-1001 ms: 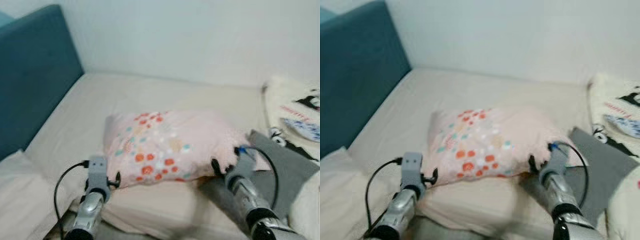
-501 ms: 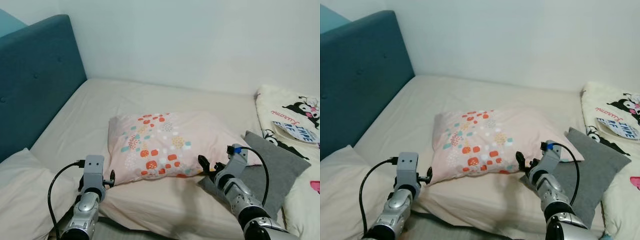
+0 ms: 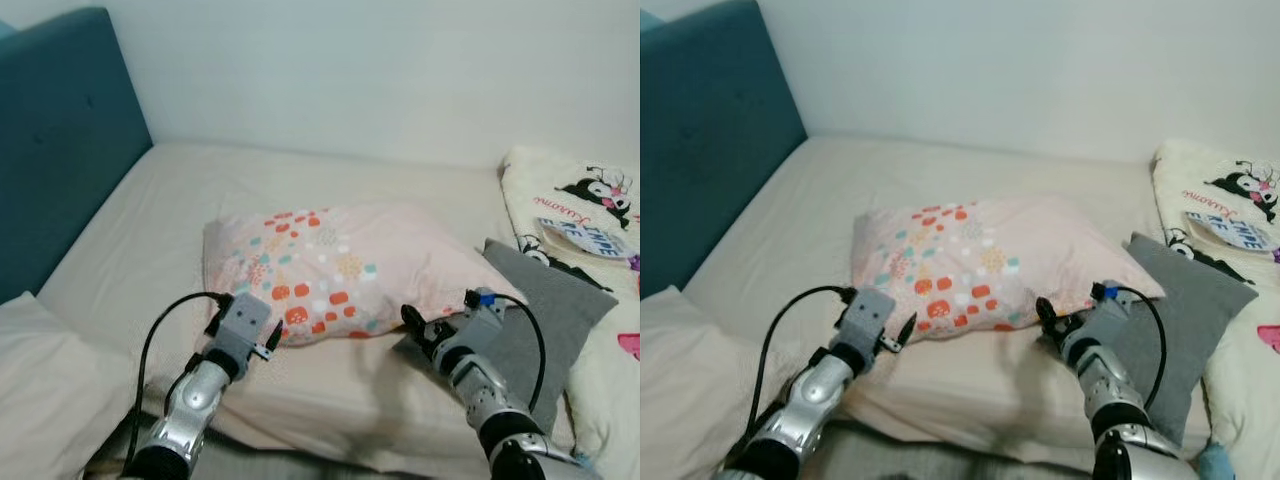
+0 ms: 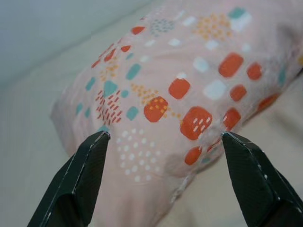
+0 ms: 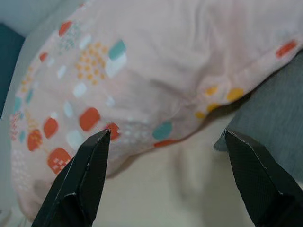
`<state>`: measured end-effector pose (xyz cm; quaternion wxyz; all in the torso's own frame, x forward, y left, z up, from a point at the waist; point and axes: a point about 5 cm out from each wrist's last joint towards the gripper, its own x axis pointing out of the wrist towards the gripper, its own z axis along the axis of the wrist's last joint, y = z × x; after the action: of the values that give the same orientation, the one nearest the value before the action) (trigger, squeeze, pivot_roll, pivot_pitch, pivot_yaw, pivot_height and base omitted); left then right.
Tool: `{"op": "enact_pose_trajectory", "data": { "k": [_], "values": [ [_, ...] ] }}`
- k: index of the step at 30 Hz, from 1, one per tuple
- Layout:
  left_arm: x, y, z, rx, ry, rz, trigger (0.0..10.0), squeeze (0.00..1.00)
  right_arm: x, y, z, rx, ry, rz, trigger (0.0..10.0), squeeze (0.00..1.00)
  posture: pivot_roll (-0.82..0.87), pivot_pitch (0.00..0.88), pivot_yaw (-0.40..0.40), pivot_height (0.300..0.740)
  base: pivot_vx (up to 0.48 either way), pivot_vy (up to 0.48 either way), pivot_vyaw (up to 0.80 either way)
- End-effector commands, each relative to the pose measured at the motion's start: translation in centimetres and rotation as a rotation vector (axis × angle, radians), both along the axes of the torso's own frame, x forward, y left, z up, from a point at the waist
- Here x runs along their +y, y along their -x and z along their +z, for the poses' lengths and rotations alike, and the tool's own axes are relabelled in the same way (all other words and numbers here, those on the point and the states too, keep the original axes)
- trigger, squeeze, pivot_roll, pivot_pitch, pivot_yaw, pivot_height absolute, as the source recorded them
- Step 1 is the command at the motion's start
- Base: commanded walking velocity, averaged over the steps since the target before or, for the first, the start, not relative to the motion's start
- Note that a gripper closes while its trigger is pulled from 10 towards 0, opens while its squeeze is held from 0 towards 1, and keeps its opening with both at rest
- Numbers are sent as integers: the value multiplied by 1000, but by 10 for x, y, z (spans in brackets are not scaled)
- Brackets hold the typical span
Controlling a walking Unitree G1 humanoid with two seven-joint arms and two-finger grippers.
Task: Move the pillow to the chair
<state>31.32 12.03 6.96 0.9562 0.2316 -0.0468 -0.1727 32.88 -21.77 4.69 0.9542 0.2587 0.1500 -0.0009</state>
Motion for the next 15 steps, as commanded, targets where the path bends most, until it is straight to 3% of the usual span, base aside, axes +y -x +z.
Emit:
{"op": "enact_pose_trajectory", "data": {
  "k": [1,2,11,15],
  "values": [
    [1,-1,-1,-14,-61,-2,10000,0,0,2,-2,3,-21,-7,10000,0,-16,95,15,603,0,0,0],
    [-2,-2,-1,-20,-94,7,10000,0,0,2,-2,2,-21,-7,10000,0,-20,99,16,593,0,0,0],
    [-10,-6,2,-45,-125,34,10000,0,0,1,0,-10,-18,-1,10000,0,-29,98,18,563,0,0,0],
    [-18,-12,4,-80,-214,50,10000,0,1,-4,7,-36,-15,4,10000,0,-34,110,18,543,0,0,0]
  ]
}}
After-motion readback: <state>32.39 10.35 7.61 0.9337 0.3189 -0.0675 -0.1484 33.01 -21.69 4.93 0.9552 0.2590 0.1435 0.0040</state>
